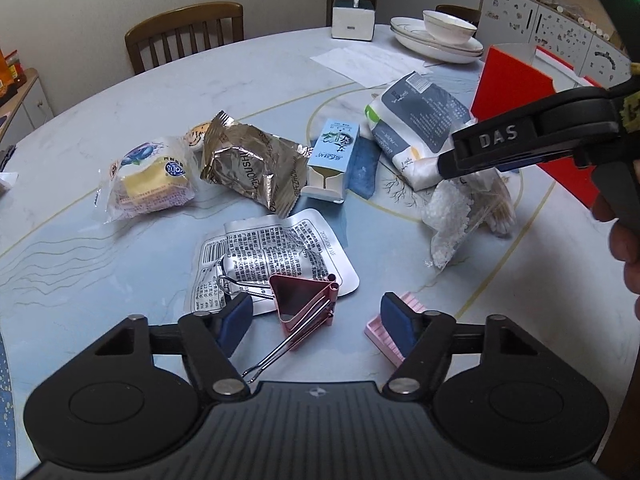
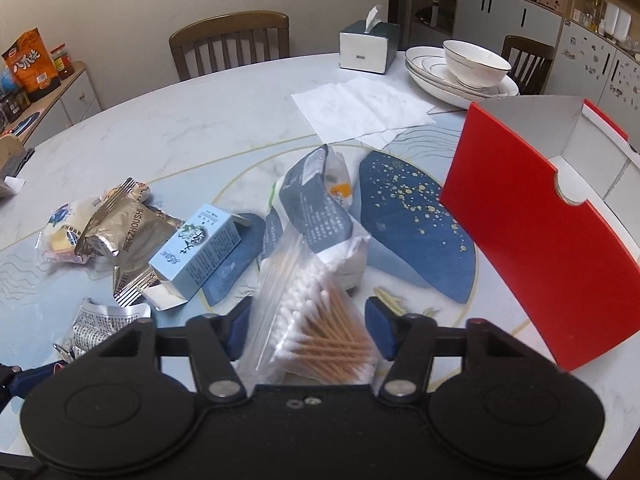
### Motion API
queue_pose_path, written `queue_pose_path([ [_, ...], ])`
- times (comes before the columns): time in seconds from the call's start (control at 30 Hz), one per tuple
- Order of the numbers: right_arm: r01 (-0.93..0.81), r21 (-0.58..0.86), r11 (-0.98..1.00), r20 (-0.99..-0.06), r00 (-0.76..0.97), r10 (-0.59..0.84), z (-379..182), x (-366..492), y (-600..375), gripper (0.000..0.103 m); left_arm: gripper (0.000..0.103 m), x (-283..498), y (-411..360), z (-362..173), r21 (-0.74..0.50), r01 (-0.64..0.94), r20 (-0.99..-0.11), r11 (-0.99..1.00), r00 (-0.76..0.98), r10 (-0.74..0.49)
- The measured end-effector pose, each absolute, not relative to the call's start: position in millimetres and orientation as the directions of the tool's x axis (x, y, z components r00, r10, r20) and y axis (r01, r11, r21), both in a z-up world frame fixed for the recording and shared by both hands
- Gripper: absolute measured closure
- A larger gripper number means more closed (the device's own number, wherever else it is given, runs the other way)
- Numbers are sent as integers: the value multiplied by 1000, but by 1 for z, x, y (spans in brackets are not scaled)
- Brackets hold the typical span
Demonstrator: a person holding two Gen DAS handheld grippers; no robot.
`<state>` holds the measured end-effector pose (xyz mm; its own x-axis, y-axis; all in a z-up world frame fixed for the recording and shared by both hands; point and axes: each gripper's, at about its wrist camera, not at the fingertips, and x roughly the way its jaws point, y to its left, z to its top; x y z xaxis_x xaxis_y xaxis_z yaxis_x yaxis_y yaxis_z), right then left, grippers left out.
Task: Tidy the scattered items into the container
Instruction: 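Grasp the cotton swab bag with the right gripper while the left grasps the pink binder clip, then carry the swab bag and binder clip with both grippers into the red-white box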
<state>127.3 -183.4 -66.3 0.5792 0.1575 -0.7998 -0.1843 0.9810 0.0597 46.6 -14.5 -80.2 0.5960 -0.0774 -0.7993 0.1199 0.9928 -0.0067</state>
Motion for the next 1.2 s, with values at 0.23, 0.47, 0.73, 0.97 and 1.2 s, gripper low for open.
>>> queue_pose_path([
  [0.23, -161, 105, 981, -801, 572, 180, -62, 124, -196, 70, 53, 48, -14, -81, -13, 114, -804, 993, 590, -78],
  [0.47, -141, 131, 981, -787, 587, 189, -52, 117, -217, 81, 70, 47, -8, -79, -37, 94, -802, 995, 591, -85],
  [0.73, -130, 119, 984, -784, 596, 174, -48, 108, -239, 84, 73, 42, -4, -78, -52, 74, -802, 996, 591, -86],
  [0.97, -147, 130, 981, -777, 599, 193, -47, 101, -255, 87, 74, 37, -5, -73, -50, 75, -798, 996, 597, -85],
  [1.2, -180, 151, 972, -764, 603, 230, -37, 92, -266, 88, 74, 32, -10, -60, -69, 88, -784, 994, 611, -109],
])
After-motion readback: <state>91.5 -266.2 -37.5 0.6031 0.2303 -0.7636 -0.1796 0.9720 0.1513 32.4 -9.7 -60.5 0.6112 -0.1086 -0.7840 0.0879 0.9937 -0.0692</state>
